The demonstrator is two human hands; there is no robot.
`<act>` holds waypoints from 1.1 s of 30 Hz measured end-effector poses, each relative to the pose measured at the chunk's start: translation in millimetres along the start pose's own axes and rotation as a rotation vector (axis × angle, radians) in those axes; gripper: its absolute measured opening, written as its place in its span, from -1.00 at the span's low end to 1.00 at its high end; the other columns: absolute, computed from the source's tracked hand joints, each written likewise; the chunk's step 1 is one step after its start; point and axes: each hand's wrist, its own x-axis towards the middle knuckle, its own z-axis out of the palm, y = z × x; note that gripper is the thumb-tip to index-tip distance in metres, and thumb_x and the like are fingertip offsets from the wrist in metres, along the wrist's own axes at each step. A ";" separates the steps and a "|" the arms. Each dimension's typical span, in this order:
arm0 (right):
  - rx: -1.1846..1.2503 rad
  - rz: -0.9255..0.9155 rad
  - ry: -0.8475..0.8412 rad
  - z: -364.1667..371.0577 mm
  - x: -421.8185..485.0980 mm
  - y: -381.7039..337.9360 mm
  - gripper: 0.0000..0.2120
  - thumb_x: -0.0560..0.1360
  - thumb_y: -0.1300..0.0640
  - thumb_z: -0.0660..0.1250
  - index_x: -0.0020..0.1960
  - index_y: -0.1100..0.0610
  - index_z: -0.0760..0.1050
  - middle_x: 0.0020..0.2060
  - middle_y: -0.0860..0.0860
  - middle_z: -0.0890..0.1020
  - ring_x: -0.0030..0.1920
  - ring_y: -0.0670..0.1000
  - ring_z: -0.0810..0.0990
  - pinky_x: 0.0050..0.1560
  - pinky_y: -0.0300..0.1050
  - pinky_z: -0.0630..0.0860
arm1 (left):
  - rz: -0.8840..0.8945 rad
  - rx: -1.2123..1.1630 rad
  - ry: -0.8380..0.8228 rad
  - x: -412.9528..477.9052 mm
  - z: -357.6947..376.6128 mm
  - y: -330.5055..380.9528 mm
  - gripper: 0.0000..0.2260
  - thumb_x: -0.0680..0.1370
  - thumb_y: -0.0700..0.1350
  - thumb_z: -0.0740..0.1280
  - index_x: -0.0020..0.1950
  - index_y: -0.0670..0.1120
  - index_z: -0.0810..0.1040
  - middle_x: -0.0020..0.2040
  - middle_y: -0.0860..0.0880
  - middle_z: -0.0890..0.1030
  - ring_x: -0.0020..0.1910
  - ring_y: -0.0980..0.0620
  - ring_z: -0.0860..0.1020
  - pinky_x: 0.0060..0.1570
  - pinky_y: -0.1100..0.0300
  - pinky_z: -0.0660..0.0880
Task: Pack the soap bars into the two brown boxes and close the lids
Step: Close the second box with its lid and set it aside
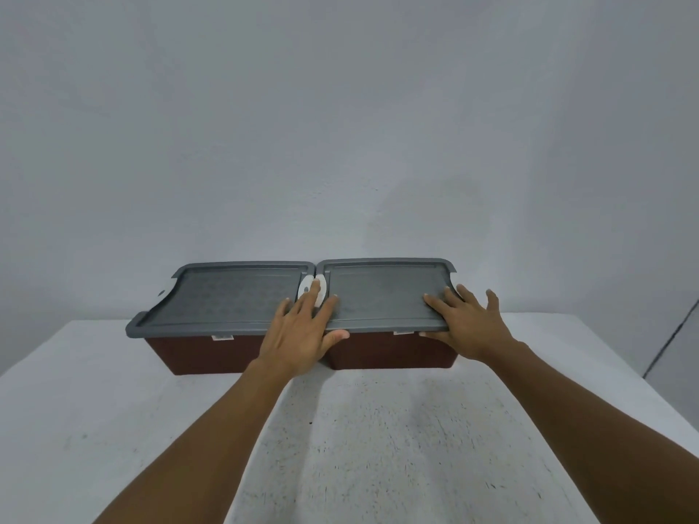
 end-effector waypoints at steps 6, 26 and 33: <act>0.017 0.100 0.031 -3.0 -12.1 -34.0 -0.45 0.58 -0.24 0.08 0.47 -0.02 0.13 0.46 0.02 0.27 0.48 0.06 0.22 0.41 0.41 -0.01 | 0.050 -0.048 -0.161 -4.3 -11.9 -3.5 -0.32 0.56 0.35 -0.16 0.59 0.02 -0.04 0.59 -0.16 -0.01 0.57 -0.14 -0.01 0.51 -0.15 -0.08; 0.429 0.113 -0.004 64.4 -141.1 -205.4 -0.41 0.57 -0.28 -0.11 0.54 -0.11 0.12 0.57 -0.09 0.07 0.56 -0.05 -0.02 0.50 0.01 -0.24 | -0.080 -0.273 -0.136 -197.6 63.8 -43.5 -0.15 0.41 0.37 -0.44 0.58 0.05 0.10 0.60 0.06 0.02 0.57 0.10 -0.03 0.46 0.18 -0.22; 0.383 0.117 0.026 68.0 -137.9 -204.6 -0.46 0.60 -0.23 -0.04 0.54 -0.12 0.13 0.57 -0.10 0.08 0.56 -0.05 0.01 0.49 0.00 -0.23 | -0.073 -0.290 -0.084 -200.0 62.2 -39.9 -0.18 0.43 0.36 -0.41 0.56 0.06 0.15 0.58 0.09 0.08 0.56 0.12 0.02 0.48 0.19 -0.17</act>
